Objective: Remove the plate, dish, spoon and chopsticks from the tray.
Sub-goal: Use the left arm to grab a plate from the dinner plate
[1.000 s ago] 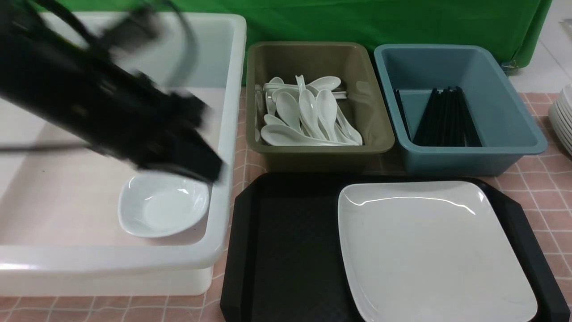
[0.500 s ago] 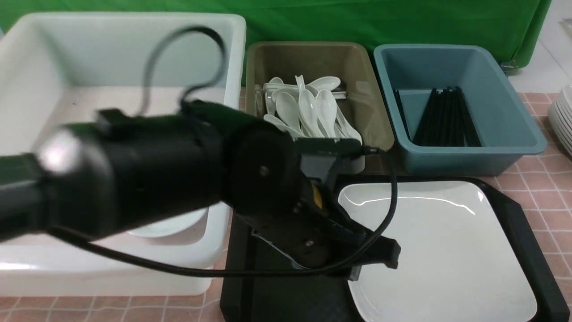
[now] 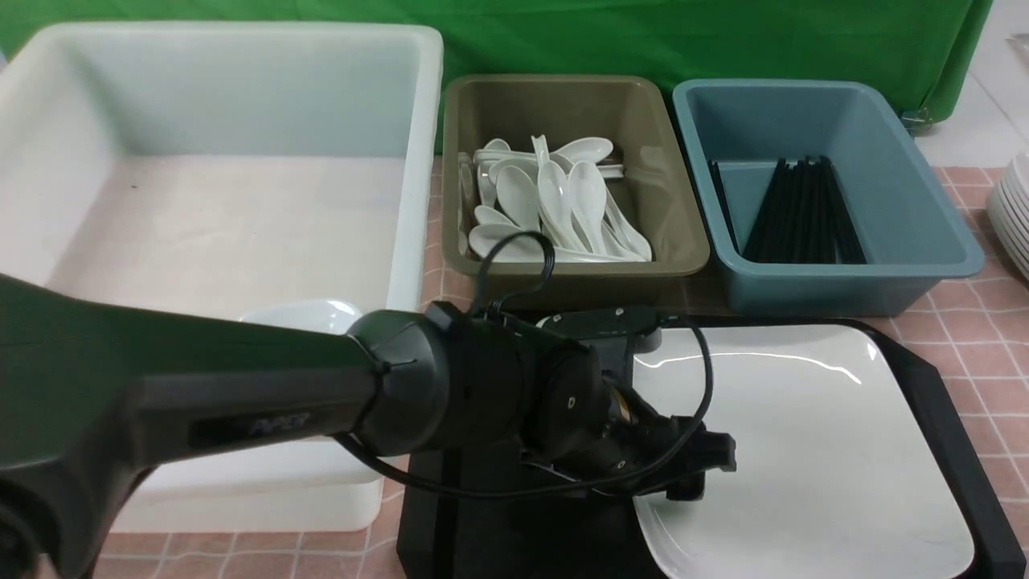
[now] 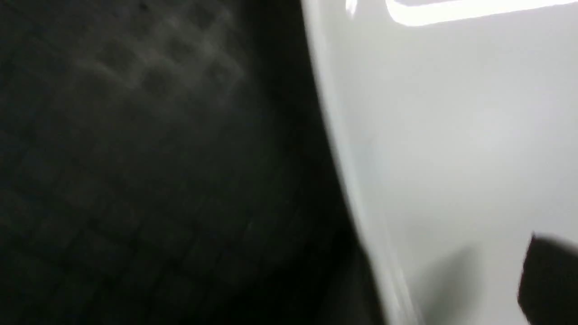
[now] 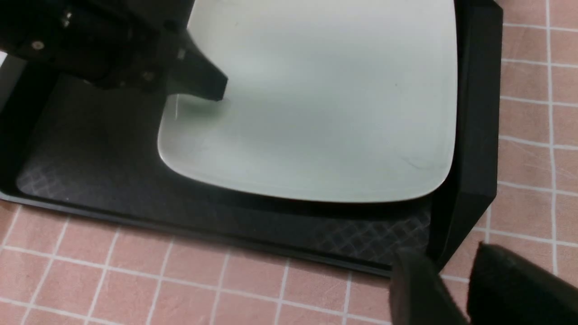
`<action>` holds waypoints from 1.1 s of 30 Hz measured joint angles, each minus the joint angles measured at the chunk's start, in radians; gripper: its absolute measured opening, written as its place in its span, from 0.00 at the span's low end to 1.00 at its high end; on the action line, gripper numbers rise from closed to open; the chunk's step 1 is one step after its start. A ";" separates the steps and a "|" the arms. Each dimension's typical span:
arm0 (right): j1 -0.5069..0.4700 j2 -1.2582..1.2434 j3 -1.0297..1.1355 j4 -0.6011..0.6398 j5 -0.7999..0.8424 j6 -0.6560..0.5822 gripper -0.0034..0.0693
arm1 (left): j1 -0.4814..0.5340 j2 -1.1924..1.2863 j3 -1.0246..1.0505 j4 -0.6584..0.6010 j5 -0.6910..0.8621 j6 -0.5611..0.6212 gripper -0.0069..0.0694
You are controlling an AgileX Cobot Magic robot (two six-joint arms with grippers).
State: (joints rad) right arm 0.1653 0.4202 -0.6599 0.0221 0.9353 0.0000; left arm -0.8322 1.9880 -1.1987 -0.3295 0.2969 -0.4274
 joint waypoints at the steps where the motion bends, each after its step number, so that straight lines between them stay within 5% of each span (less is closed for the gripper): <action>1: 0.000 0.000 0.000 0.000 0.000 0.000 0.38 | 0.000 0.004 -0.001 -0.013 -0.005 0.000 0.72; 12: 0.000 0.000 0.000 0.000 0.006 0.000 0.38 | 0.001 0.018 -0.002 -0.065 -0.048 0.000 0.64; 15: 0.000 0.000 0.000 0.000 0.007 0.000 0.38 | 0.002 0.022 -0.002 -0.065 -0.048 0.001 0.55; 21: 0.000 0.000 0.000 0.000 0.007 0.000 0.38 | 0.023 0.020 -0.002 -0.079 -0.023 0.021 0.20; 33: 0.000 0.000 0.000 0.000 0.008 0.000 0.38 | 0.093 -0.122 0.009 -0.071 0.095 0.065 0.12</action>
State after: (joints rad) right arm 0.1653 0.4202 -0.6599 0.0221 0.9433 0.0000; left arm -0.7397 1.8665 -1.1902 -0.4005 0.3920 -0.3624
